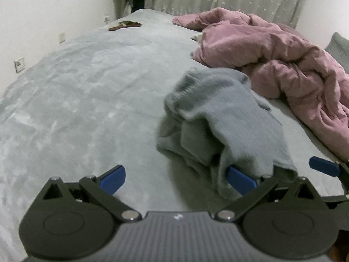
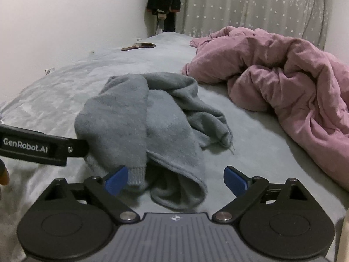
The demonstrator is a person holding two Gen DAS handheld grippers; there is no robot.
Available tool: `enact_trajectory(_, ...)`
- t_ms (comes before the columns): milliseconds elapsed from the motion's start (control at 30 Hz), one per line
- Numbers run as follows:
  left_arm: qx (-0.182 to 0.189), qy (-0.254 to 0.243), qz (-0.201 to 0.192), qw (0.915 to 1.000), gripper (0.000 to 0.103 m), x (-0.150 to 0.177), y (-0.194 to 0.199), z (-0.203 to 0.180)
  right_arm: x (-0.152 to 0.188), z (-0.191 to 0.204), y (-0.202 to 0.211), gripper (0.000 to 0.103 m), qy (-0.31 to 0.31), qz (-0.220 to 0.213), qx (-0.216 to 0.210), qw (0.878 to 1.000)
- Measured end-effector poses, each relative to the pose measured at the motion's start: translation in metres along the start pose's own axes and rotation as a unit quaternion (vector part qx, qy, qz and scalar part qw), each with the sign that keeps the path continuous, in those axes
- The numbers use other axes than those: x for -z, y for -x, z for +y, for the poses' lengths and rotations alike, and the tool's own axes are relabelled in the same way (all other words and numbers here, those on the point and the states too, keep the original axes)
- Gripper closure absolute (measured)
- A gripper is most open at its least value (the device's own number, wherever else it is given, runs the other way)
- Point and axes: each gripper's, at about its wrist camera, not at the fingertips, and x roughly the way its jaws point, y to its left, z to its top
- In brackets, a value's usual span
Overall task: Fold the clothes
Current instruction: 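Move both grippers toward the bunched grey sweater on the bed, then close the right gripper on the grey sweater's cuff and lift it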
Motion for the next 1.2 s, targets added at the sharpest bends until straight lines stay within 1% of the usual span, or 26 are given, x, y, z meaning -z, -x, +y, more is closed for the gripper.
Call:
enact_trajectory(167, -0.01, 0.024, -0.005, 0.9997, 0.0, -0.013, 0.0, 0.02, -0.019, 0.01, -0.006, 0.008, -0.007, -0.003, -0.003, 1.0)
enact_trajectory(333, -0.017, 0.026, -0.003, 0.9995, 0.0, -0.021, -0.004, 0.031, -0.032, 0.028, -0.014, 0.008, 0.008, -0.009, -0.007, 1.0)
enact_trajectory(433, -0.02, 0.024, 0.001, 0.9995, 0.0, -0.022, -0.006, 0.034, -0.03, 0.037, -0.018, 0.008, 0.018, -0.017, -0.009, 1.0)
enact_trajectory(533, -0.02, 0.025, 0.006, 0.9995, 0.0, -0.022, -0.009, 0.035, -0.028, 0.04, -0.022, 0.008, 0.024, -0.014, -0.008, 1.0)
enact_trajectory(667, -0.013, 0.026, 0.011, 0.9995, 0.0, -0.021, -0.01, 0.034, -0.029, 0.039, -0.018, 0.008, 0.029, -0.017, -0.007, 0.999)
enact_trajectory(867, -0.008, 0.01, 0.013, 0.9998, 0.0, -0.017, -0.012, 0.024, -0.028, 0.036, -0.014, 0.008, 0.026, -0.019, -0.005, 0.999)
enact_trajectory(1100, -0.007, 0.015, 0.016, 0.9997, 0.0, -0.018, -0.017, 0.024, -0.025, 0.039, -0.012, 0.008, 0.035, -0.02, -0.01, 0.999)
enact_trajectory(1200, -0.008, 0.025, 0.021, 0.9994, 0.0, -0.018, -0.019, 0.027, -0.022, 0.043, -0.014, 0.008, 0.044, -0.017, -0.014, 0.999)
